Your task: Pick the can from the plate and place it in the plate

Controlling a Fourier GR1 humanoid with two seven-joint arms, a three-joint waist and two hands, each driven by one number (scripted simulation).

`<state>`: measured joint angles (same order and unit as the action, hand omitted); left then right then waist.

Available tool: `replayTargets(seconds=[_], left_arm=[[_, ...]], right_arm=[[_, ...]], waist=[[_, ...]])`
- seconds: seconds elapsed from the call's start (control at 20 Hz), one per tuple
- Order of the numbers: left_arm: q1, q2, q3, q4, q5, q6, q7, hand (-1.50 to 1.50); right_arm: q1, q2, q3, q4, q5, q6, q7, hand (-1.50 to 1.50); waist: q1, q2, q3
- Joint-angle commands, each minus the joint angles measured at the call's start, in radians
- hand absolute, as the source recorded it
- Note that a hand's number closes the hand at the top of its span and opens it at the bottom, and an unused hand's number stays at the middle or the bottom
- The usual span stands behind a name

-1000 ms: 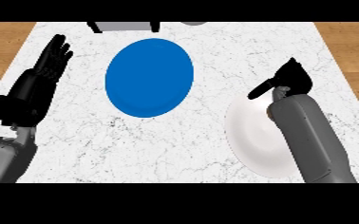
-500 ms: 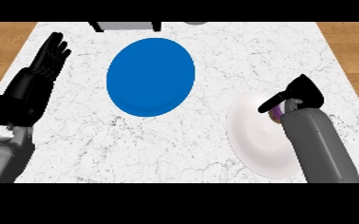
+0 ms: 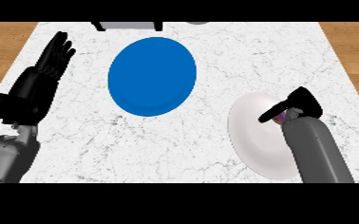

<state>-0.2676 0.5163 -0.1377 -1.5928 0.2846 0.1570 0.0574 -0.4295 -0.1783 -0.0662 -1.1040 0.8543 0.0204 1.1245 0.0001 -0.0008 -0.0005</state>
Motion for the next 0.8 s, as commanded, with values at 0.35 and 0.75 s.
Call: replayTargets(seconds=[0.35, 0.75], left_arm=[[-0.028, -0.053, 0.013, -0.001, -0.058, -0.006, 0.033, 0.00], [-0.036, -0.070, 0.018, 0.017, -0.066, -0.035, 0.017, 0.00]], right_arm=[[0.045, -0.022, -0.001, 0.051, 0.163, -0.141, -0.040, 1.50], [-0.134, -0.086, 0.074, 0.189, 0.312, -0.126, -0.218, 1.50]], waist=[[0.000, 0.001, 0.001], [0.036, 0.011, 0.002]])
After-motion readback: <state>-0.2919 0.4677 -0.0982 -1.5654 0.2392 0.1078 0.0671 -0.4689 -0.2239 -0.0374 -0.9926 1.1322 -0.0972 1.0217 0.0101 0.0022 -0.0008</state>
